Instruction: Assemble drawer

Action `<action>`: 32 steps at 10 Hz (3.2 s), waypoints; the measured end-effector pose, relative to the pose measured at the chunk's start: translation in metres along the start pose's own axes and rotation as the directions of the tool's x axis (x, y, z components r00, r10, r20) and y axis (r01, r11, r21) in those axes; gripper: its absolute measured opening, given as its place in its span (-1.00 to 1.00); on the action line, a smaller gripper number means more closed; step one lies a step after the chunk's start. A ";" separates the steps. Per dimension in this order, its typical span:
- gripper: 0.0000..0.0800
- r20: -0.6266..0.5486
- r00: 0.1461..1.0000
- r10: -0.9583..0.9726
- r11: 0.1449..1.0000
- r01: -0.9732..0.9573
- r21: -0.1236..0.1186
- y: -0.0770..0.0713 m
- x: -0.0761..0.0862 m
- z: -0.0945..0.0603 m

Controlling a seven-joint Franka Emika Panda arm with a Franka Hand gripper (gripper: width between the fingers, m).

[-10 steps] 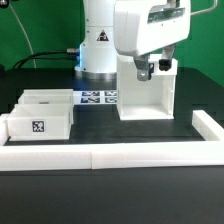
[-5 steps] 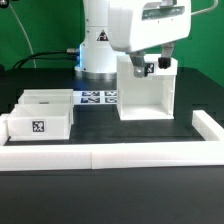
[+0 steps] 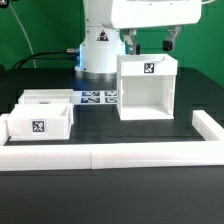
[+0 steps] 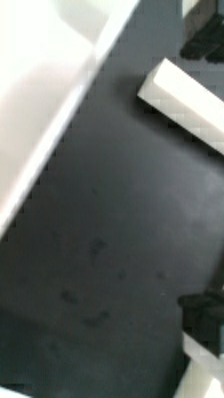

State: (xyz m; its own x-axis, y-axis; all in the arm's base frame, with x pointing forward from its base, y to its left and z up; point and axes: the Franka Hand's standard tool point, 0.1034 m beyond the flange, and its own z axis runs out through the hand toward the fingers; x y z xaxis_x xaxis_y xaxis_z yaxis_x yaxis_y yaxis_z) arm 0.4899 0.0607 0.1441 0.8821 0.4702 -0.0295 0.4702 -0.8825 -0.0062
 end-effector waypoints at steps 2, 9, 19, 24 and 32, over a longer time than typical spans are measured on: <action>0.62 -0.005 1.000 -0.006 1.000 0.006 -0.004 -0.001 0.000 0.001; 0.62 0.008 0.930 0.368 0.930 -0.368 -0.012 -0.036 -0.028 0.000; 0.62 0.016 0.839 0.543 0.839 -0.543 0.028 -0.090 -0.046 0.024; 0.62 -0.002 0.835 0.550 0.834 -0.549 0.047 -0.101 -0.053 0.042; -0.82 -0.002 0.841 0.541 0.840 -0.541 0.049 -0.102 -0.054 0.048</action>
Offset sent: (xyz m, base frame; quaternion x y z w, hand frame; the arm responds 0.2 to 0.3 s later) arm 0.0000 0.0000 0.0000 0.0000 0.0000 0.0000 1.0000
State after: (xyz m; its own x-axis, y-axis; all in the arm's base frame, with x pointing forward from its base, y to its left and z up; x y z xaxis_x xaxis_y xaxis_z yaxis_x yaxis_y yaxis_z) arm 0.3927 0.1246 0.0988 0.9963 -0.0825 -0.0258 -0.0834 -0.9958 -0.0378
